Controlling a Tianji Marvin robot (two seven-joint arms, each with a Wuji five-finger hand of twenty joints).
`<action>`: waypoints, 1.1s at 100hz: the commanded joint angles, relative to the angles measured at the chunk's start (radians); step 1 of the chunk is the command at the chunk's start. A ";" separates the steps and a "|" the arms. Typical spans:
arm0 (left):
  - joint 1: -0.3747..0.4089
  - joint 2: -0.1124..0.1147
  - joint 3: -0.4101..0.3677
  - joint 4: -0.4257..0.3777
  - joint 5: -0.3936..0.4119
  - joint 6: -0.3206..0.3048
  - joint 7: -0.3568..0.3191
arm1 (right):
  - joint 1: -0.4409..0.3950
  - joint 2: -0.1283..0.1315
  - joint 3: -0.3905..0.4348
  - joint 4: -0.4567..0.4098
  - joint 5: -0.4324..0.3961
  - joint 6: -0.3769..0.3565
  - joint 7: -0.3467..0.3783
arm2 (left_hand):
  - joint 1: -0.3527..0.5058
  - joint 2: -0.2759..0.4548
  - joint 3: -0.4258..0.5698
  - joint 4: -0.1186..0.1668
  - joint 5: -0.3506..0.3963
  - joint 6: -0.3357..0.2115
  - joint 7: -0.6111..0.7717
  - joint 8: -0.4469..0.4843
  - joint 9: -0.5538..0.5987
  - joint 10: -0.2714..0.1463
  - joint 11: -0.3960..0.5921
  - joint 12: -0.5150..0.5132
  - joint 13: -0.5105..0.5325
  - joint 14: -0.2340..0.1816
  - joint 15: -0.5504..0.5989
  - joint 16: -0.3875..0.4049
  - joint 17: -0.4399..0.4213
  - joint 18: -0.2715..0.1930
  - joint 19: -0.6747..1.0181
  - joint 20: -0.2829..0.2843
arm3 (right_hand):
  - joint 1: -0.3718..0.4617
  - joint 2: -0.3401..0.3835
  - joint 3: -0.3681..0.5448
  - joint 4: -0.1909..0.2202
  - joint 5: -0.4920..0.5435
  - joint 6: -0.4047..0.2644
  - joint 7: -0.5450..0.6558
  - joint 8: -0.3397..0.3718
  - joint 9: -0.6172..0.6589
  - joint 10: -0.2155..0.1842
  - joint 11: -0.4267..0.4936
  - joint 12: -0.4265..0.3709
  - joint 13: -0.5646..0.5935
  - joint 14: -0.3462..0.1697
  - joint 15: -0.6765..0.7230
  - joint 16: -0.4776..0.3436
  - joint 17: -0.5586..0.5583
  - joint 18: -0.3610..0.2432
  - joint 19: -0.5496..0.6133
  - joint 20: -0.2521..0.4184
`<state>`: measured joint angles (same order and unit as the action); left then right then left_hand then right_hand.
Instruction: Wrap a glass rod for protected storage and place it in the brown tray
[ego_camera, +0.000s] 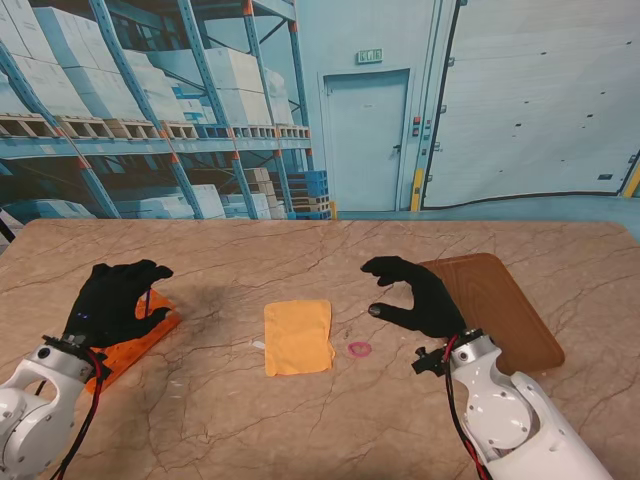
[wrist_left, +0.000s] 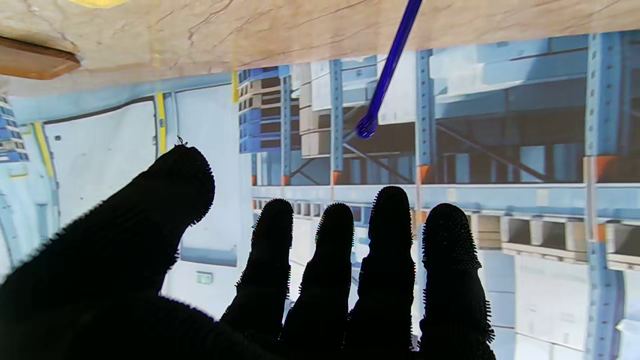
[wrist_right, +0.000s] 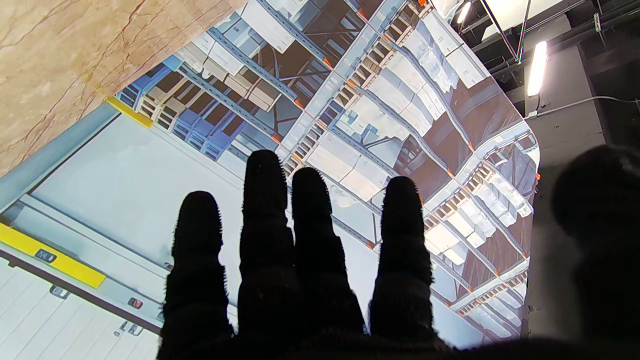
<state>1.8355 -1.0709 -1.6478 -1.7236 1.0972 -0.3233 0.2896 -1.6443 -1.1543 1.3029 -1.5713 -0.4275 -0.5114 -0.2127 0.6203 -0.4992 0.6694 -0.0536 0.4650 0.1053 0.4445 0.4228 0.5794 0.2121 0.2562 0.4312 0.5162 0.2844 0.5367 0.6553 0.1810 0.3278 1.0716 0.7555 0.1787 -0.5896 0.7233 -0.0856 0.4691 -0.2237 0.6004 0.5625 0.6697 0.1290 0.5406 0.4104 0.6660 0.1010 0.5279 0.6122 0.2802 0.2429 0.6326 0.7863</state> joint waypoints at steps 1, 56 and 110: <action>0.012 -0.009 -0.002 0.020 -0.010 0.009 0.009 | 0.002 -0.002 -0.005 -0.002 -0.001 0.002 0.003 | -0.013 -0.032 0.023 -0.039 -0.040 -0.002 -0.029 -0.010 -0.047 -0.009 -0.013 -0.012 0.002 -0.012 0.014 0.014 -0.007 -0.009 0.028 0.022 | -0.019 0.022 0.003 0.024 -0.009 -0.007 -0.008 -0.003 0.006 -0.001 0.012 0.000 0.000 -0.006 0.015 0.011 -0.004 -0.002 0.021 0.026; 0.003 -0.017 0.001 0.104 -0.023 0.098 0.083 | 0.012 -0.001 -0.015 0.007 0.001 0.006 0.012 | 0.064 -0.015 0.028 -0.023 -0.068 0.002 0.003 -0.014 -0.013 -0.002 0.033 0.000 0.048 -0.012 0.139 0.084 0.047 -0.049 0.184 0.089 | -0.017 0.022 0.003 0.024 -0.004 -0.006 -0.006 -0.002 0.007 0.001 0.011 0.000 0.000 -0.004 0.014 0.012 -0.004 -0.001 0.020 0.026; -0.079 -0.015 0.075 0.223 -0.048 0.202 0.079 | 0.014 0.000 -0.019 0.002 0.004 0.017 0.017 | 0.105 0.017 0.014 -0.011 -0.035 0.003 0.035 -0.003 0.038 -0.001 0.080 0.024 0.057 0.002 0.167 0.095 0.048 -0.044 0.213 0.092 | -0.017 0.022 0.003 0.024 -0.001 -0.004 -0.008 -0.002 0.007 0.000 0.011 0.001 0.000 -0.006 0.014 0.011 -0.003 -0.002 0.021 0.026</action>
<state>1.7591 -1.0820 -1.5777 -1.5118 1.0554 -0.1266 0.3712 -1.6299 -1.1520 1.2877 -1.5628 -0.4252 -0.4971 -0.1989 0.7036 -0.4976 0.6797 -0.0537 0.4217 0.1053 0.4535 0.4217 0.6022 0.2117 0.3202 0.4433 0.5562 0.2839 0.6865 0.7310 0.2267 0.2943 1.2377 0.8289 0.1787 -0.5896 0.7233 -0.0856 0.4694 -0.2237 0.6004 0.5625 0.6697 0.1291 0.5406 0.4104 0.6660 0.1009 0.5279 0.6122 0.2802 0.2429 0.6326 0.7863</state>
